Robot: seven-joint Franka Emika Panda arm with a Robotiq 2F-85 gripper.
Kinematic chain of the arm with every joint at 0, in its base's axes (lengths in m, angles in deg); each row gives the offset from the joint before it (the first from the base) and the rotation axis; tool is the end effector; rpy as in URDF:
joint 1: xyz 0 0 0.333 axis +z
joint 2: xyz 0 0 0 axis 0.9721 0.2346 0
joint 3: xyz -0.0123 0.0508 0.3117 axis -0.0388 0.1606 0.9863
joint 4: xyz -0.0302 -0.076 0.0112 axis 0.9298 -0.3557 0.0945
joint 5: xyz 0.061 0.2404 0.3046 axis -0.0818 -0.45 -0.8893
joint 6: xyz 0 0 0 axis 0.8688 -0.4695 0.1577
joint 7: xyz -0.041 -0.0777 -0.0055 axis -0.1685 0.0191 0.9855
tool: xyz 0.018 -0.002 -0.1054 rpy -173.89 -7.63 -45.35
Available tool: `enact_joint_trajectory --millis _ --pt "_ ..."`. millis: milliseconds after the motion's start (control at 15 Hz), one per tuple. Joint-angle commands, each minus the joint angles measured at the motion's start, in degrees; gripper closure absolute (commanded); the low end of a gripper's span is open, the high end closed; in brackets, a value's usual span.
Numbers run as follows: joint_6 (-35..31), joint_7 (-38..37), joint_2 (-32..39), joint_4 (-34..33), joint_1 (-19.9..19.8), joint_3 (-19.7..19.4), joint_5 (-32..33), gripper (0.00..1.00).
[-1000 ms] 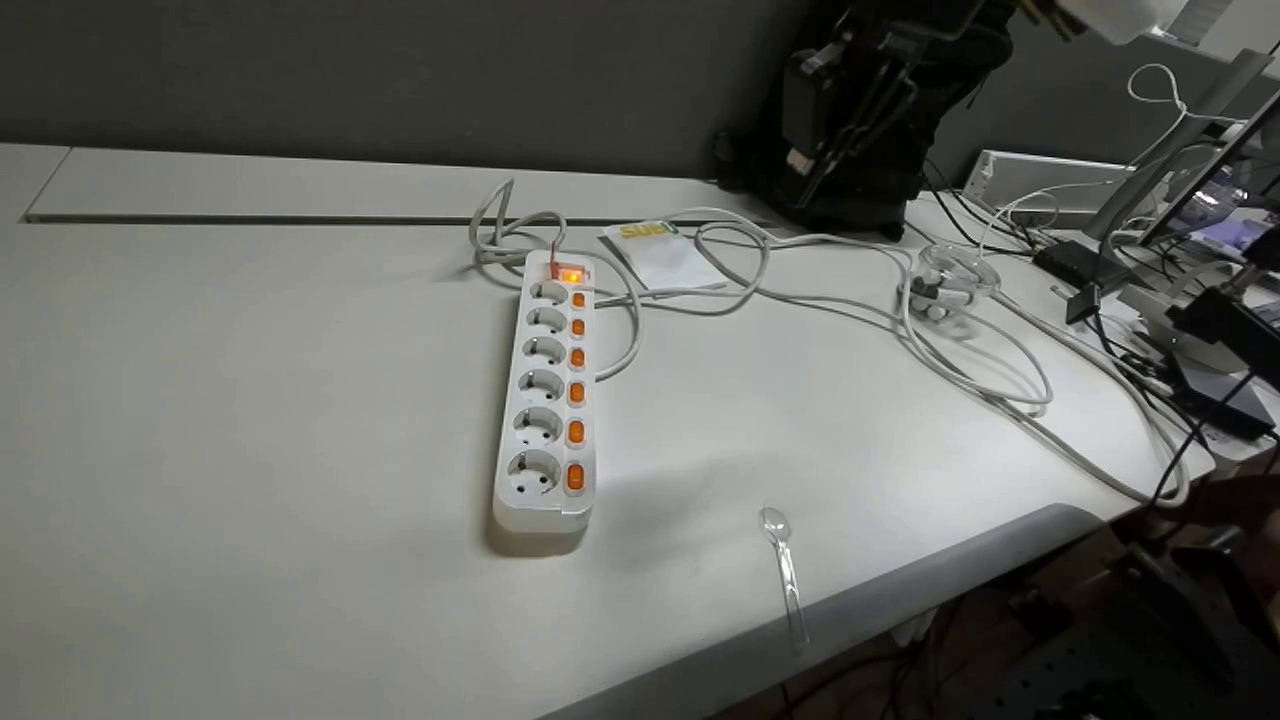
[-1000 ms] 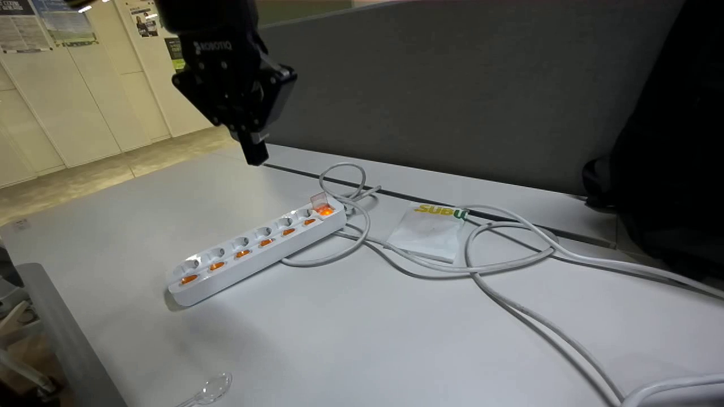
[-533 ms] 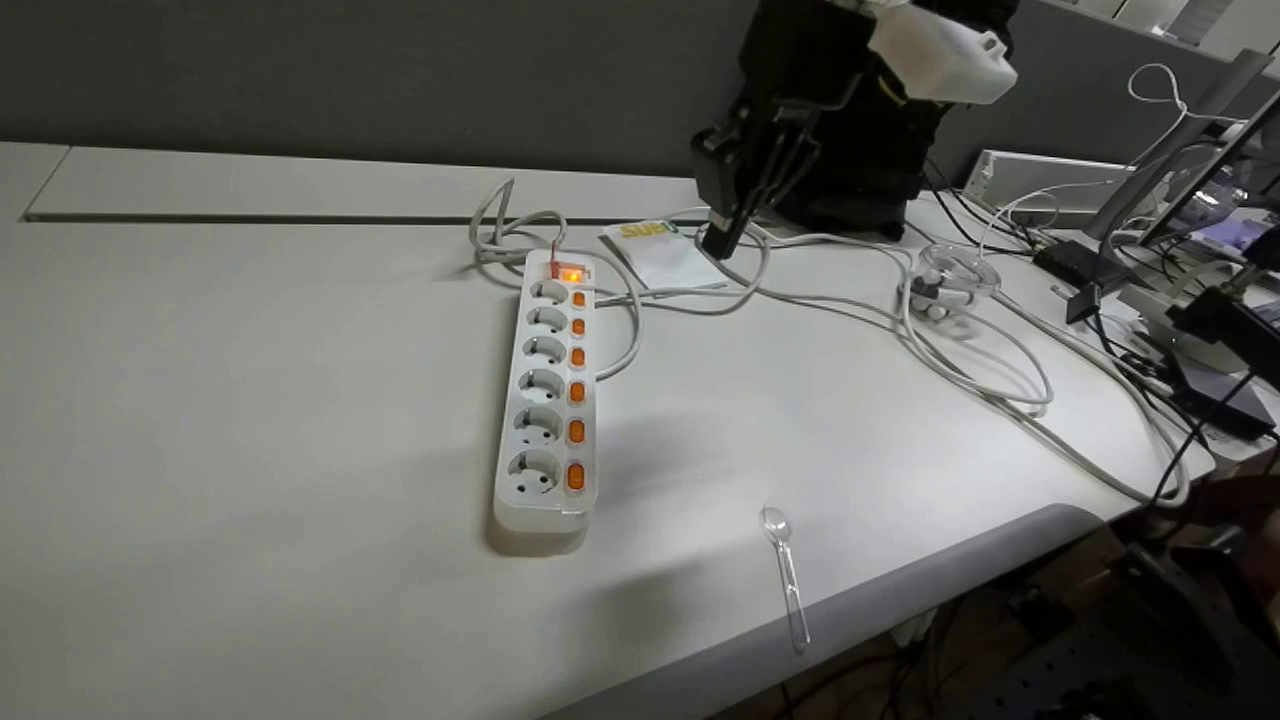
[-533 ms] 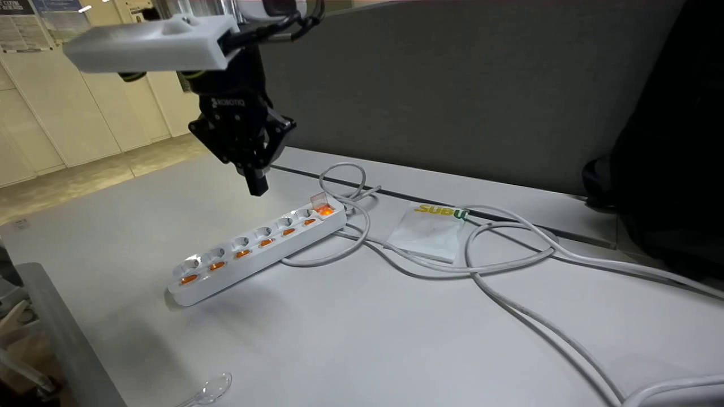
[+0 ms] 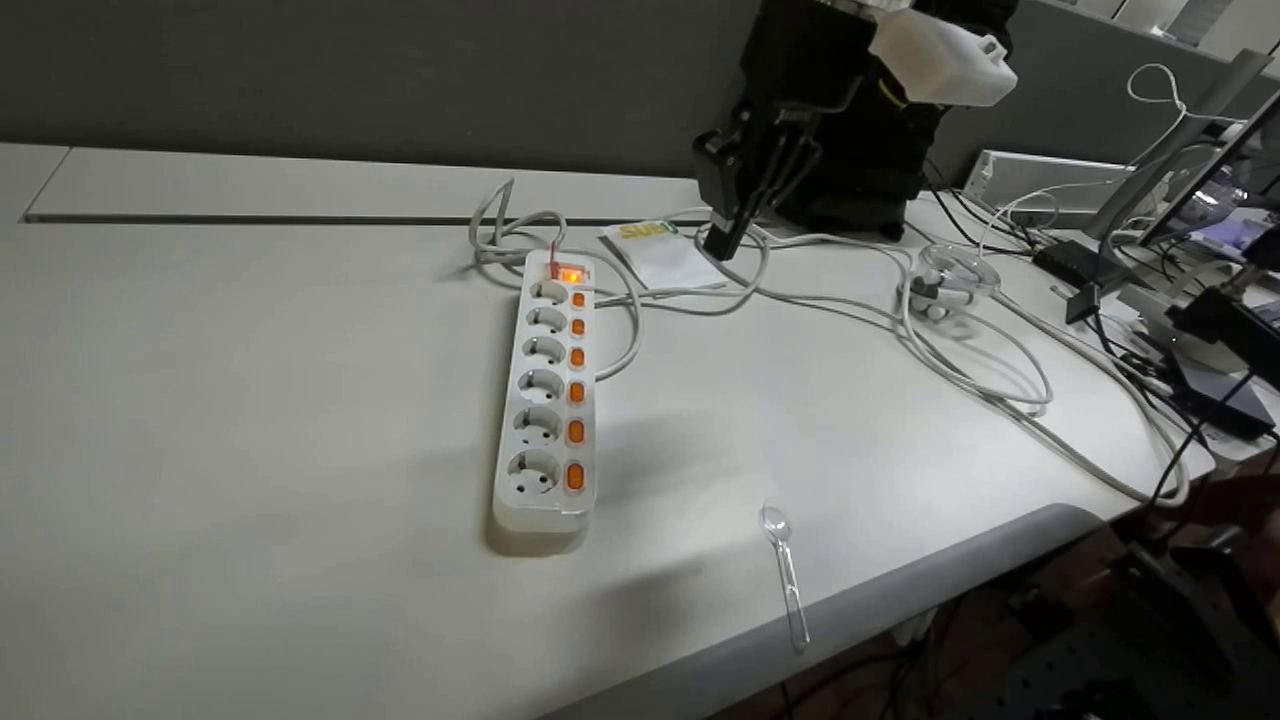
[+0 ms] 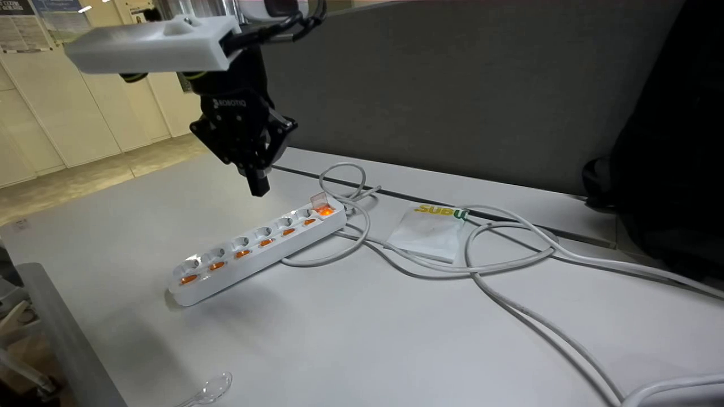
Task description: Turn on the middle switch of the adapter
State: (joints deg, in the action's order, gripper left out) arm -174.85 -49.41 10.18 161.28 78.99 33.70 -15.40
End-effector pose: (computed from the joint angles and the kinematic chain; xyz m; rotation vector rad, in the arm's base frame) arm 0.4751 0.0100 0.2875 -3.0336 -0.5163 -0.0846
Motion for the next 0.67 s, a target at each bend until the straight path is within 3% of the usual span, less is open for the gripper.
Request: enact_joint_trajectory --millis 0,600 --pt "-1.0 -0.1 0.8 0.0 -0.4 1.2 0.7 1.0" --pt "-14.4 -1.7 9.2 -1.2 0.3 5.3 5.9 1.0"
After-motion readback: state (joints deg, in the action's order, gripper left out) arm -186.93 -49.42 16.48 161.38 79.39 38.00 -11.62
